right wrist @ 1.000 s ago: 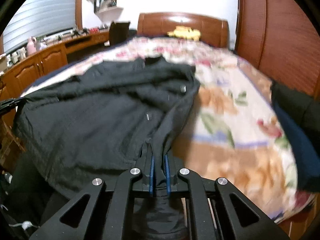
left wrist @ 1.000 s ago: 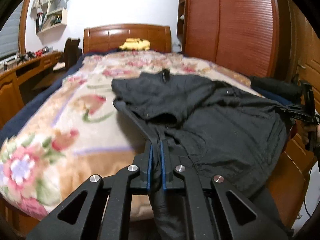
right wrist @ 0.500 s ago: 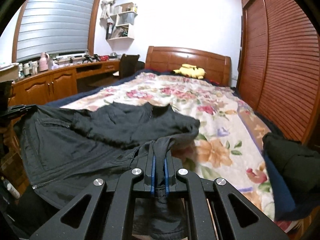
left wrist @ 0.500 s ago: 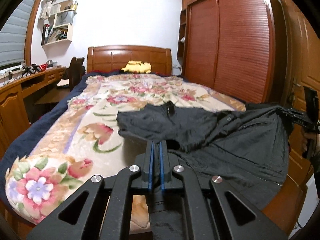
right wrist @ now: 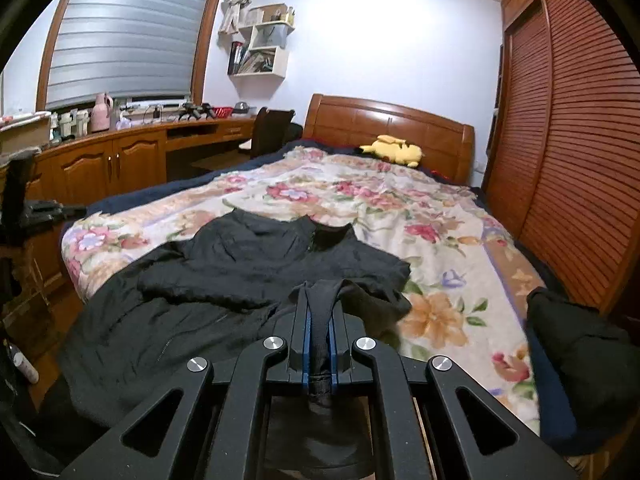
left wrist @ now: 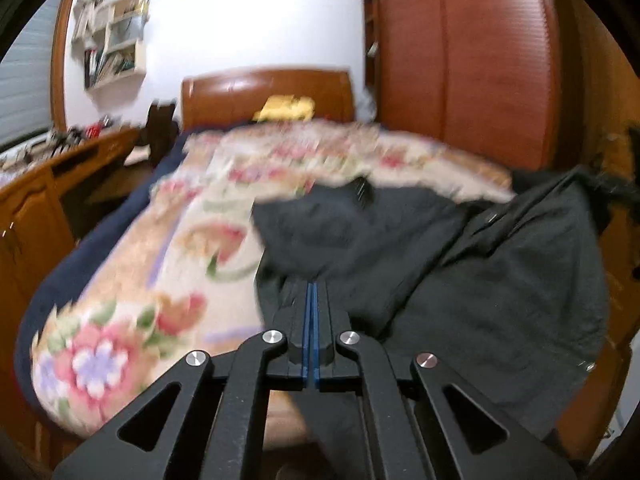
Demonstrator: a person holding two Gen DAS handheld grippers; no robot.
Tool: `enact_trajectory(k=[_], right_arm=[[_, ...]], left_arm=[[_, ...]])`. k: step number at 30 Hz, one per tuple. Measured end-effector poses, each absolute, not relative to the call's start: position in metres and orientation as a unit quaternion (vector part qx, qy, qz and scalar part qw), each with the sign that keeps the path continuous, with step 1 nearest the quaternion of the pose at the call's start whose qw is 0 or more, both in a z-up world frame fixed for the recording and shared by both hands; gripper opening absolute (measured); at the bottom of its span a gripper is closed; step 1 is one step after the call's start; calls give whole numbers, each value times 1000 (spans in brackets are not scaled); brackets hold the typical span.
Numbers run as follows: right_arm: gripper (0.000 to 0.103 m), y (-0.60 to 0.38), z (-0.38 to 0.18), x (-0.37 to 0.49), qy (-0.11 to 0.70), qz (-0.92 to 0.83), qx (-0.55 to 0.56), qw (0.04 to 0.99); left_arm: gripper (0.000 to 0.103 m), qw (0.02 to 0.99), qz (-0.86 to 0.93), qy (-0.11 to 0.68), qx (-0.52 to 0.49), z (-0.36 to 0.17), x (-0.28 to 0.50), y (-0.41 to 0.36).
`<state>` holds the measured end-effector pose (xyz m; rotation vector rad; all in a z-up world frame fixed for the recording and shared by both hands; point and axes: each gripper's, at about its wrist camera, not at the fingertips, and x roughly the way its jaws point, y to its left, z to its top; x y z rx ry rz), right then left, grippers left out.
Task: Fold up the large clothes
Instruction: 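Lift the hem with both grippers, fold it toward the collar, open both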
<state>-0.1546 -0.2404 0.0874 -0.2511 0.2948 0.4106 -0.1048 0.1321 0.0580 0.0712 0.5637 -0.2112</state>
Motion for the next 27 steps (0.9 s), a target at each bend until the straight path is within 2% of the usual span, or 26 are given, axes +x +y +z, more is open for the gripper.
enact_trajectory(k=[2,3,4,5,6,8,14,15,17,18,23,27], right_arm=[[6,-238,89,-142,153,203,-127,959],[6,-236,90,-139,157,203,-128,958],[6,-236,92,-135,161,202,-128,958],[6,-235,92,-132,164,201,-129,957],[6,-234,93,-129,166,199,-130,957],[6,-235,98,-125,169,199,-128,957],[6,-229,102,-124,164,201,-124,958],[6,-227,103,-123,162,201,-125,958],[6,-225,103,-118,158,199,-124,959],[6,-226,103,-116,155,199,-123,960],[6,-224,107,-91,143,193,-116,964],[6,-225,117,-54,136,174,-121,968]], left_arm=[[3,945,-95,311,31,34,-98,135],[14,942,-91,322,28,25,-96,136],[31,939,-92,331,22,15,-94,139],[39,936,-96,339,14,6,-92,141],[46,933,-99,346,10,0,-92,139],[49,926,-103,363,3,-15,-91,138],[47,913,-130,386,-11,-41,-99,128],[33,910,-141,389,-14,-42,-100,126],[17,908,-156,390,-15,-41,-99,122],[5,906,-172,387,-18,-36,-98,120],[3,927,-175,330,-28,10,-91,122],[3,944,-163,284,-41,57,-53,128]])
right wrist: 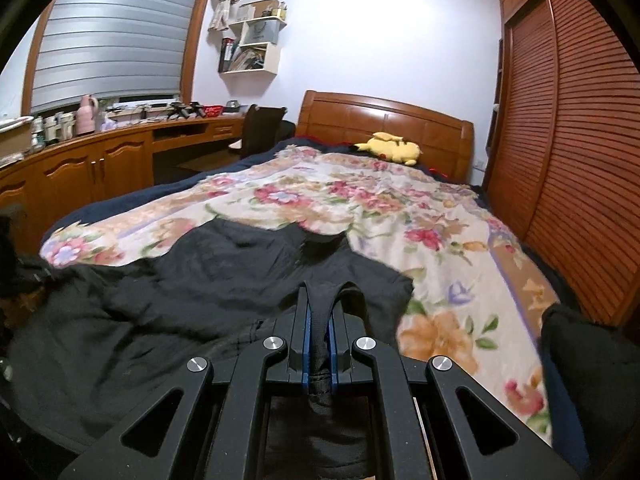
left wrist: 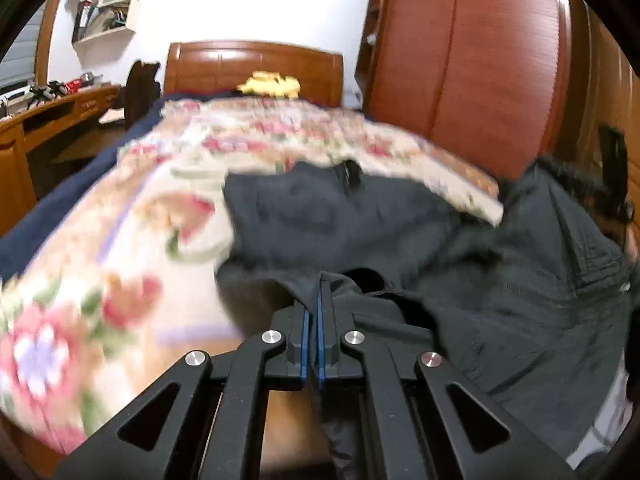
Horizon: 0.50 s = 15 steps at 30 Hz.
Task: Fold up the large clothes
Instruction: 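Lift the hem with both grippers, fold it toward the collar, open both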
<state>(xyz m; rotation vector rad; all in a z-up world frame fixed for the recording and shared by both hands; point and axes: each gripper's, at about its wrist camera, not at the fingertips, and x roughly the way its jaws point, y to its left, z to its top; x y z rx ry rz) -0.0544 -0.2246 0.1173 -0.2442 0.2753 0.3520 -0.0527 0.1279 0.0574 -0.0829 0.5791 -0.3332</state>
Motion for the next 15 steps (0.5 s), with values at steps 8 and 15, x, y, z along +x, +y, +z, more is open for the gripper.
enact_trajectory(k=[8,15], right_arm=[[6,-230,129,47,138,124,-91,978],[6,-218,135,146,155,78,-65,983]], left_arm=[[3,954,-120,272,-29,90,67,121],[3,955,-83,283,-22,87,157,118]])
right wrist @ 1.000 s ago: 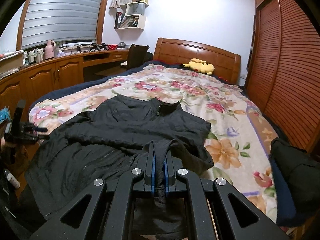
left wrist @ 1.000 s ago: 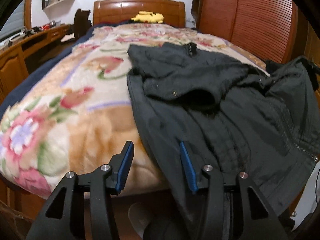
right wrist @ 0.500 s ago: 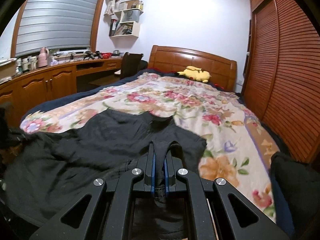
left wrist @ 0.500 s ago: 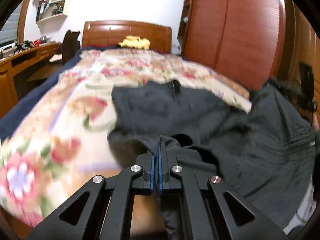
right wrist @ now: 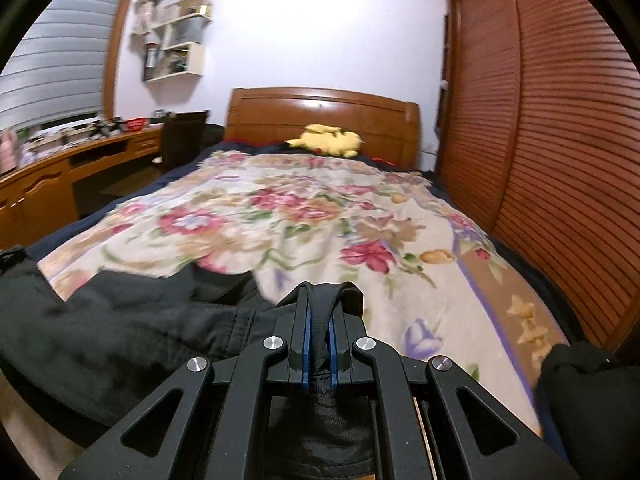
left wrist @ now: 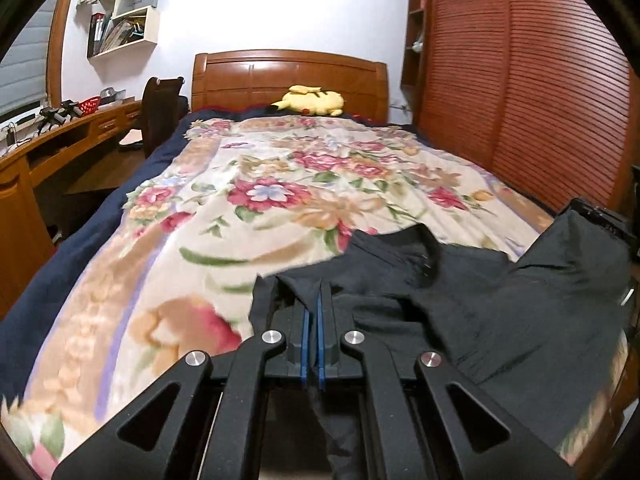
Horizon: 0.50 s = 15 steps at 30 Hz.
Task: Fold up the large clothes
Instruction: 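Lift the hem with both grippers, fold it toward the collar, open both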
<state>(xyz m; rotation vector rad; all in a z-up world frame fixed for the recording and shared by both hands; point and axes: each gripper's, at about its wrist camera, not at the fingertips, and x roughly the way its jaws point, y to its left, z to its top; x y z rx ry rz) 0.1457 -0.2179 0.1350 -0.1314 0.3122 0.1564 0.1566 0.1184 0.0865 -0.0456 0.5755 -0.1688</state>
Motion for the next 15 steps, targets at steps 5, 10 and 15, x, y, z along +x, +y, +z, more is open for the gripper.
enact_trajectory(k=[5,10,15], right_arm=[[6,-192,121,193,182,64,-75,978],[7,-168,94,204,227,67,-106,966],[39,-169,91,179,230,81,-84,966]], left_arm=[[3,950,-74,303,-23,67,199,119],[3,949,-70,308,-15,51,196,118],[6,949,-84,304,-29,55,178,125]])
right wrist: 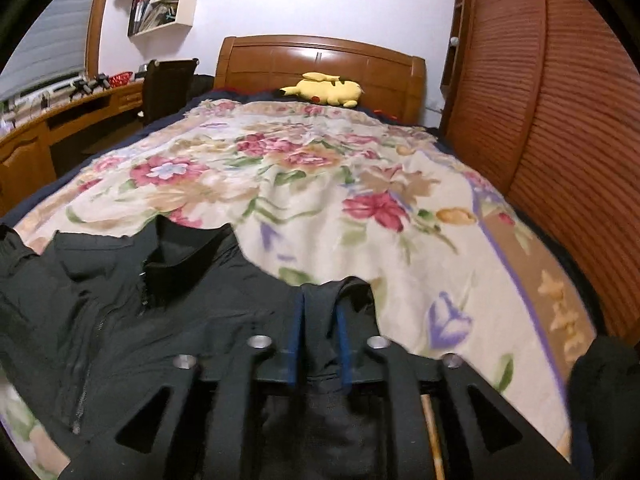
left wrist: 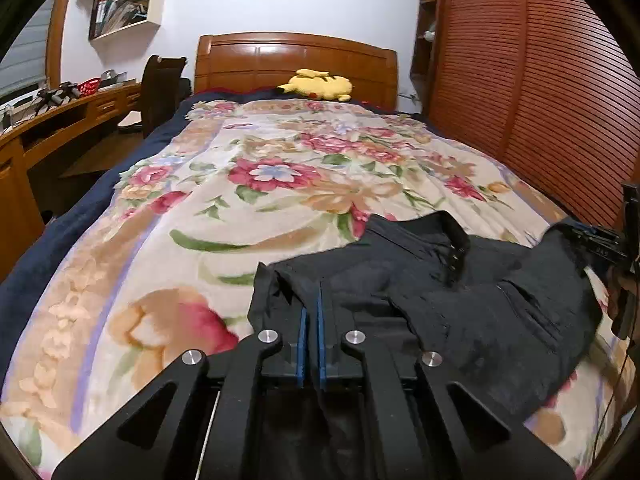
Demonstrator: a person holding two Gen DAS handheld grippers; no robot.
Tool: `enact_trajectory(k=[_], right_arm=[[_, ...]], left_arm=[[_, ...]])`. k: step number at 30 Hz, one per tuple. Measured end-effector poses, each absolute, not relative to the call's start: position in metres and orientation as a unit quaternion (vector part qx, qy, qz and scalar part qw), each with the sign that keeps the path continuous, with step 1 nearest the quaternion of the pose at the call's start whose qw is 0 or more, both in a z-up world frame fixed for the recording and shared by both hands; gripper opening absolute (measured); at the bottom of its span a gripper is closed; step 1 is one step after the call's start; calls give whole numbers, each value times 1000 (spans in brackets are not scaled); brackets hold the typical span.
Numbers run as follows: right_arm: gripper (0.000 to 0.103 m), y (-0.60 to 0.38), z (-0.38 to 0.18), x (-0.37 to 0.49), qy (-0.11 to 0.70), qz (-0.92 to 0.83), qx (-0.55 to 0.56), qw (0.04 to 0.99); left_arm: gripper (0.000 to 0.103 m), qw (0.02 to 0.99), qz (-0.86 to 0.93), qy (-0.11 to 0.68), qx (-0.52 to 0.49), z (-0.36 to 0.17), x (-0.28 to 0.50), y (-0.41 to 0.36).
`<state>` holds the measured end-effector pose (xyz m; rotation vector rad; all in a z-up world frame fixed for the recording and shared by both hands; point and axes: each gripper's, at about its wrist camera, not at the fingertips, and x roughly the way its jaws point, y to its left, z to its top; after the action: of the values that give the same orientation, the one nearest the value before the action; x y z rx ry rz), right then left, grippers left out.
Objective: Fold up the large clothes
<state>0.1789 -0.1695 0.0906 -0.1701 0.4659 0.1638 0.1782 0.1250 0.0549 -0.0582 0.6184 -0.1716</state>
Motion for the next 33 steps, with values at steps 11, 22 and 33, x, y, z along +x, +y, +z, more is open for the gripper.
enact_trajectory(k=[11,22,33], right_arm=[[75,-208,80,104,222,104,-85,966],[76,-241,35,107,303,115,-47,945],[77,-240,13,131,345,124,-24,930]], left_arm=[[42,952,-96,288,33,63,97,133],[75,933,-91,346,27,5,87,145],[75,907,-81,413,-10,-25,126,150]])
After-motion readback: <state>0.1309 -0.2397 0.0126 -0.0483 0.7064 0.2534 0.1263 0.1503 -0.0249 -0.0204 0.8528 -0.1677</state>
